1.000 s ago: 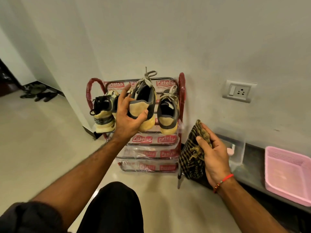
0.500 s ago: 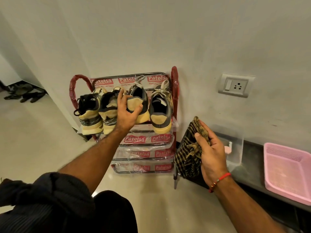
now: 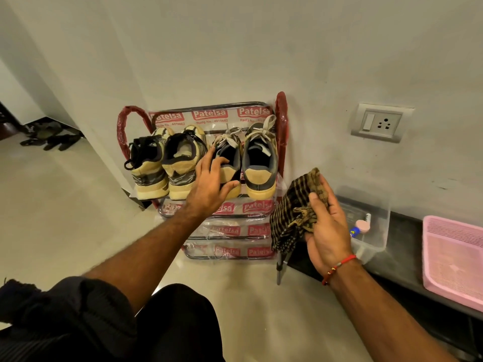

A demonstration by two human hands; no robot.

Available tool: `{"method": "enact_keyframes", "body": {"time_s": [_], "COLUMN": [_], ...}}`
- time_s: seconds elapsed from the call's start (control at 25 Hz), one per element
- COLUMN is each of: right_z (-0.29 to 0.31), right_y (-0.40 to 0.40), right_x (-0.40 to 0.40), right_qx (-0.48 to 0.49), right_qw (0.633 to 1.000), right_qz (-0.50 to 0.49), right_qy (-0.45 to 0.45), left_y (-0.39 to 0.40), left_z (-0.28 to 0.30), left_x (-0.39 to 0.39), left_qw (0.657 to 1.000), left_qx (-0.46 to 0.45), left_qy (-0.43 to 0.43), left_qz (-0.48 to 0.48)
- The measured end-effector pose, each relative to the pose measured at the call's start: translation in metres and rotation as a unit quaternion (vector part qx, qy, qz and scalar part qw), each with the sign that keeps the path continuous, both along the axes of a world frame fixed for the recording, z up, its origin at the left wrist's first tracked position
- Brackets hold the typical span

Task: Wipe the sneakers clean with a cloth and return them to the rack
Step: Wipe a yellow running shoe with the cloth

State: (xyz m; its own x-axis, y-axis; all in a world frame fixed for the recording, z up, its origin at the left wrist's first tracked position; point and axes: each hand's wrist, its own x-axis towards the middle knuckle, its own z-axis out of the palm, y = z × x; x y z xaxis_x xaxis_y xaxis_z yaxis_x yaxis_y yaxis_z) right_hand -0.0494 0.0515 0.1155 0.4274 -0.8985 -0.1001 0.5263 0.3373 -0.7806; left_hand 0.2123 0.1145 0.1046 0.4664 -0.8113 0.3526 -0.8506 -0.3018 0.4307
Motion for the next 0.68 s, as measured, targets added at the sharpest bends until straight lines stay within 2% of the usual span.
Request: {"method": "enact_keyframes", "body": {"time_s": [0.16, 0.2, 0.24, 0.32, 0.4, 0.44, 0.52, 0.6, 0.68], "right_z": [0.003, 0.004, 0.003, 0.002, 0.001, 0.000, -0.003, -0.004, -0.003], "right_y": [-0.004, -0.004, -0.003, 0.000, 0.003, 0.005, 0.007, 0.007, 0.005], "right_x": [-0.004, -0.004, -0.003, -0.001, 0.000, 0.000, -0.001, -0.004, -0.010], "right_qx": [0.024, 0.027, 0.032, 0.039, 0.040, 0.040, 0.036, 0.034, 0.036], "right_qw": [0.999, 0.999, 0.999, 0.999, 0.999, 0.999, 0.999, 0.999, 0.999], "right_qz": [-0.005, -0.006, -0.006, -0.001, 0.011, 0.017, 0.025, 0.027, 0.024], "right_qy": [-0.030, -0.032, -0.031, -0.026, -0.015, -0.010, -0.003, 0.003, 0.006], "left_y": [0.031, 0.037, 0.042, 0.046, 0.044, 0.040, 0.034, 0.032, 0.036], "left_z": [0.028, 0.040, 0.052, 0.074, 0.083, 0.083, 0.086, 0.095, 0.108], "left_x": [0.009, 0.018, 0.029, 0.049, 0.060, 0.066, 0.069, 0.074, 0.074], "left_qw": [0.981, 0.973, 0.966, 0.951, 0.933, 0.931, 0.948, 0.970, 0.978], "left_qx": [0.007, 0.031, 0.073, 0.193, 0.293, 0.311, 0.268, 0.169, 0.104], "left_qy": [-0.175, -0.195, -0.188, -0.107, -0.044, -0.040, -0.016, 0.046, 0.050], "left_qz": [0.088, 0.121, 0.160, 0.216, 0.205, 0.189, 0.169, 0.168, 0.176]}}
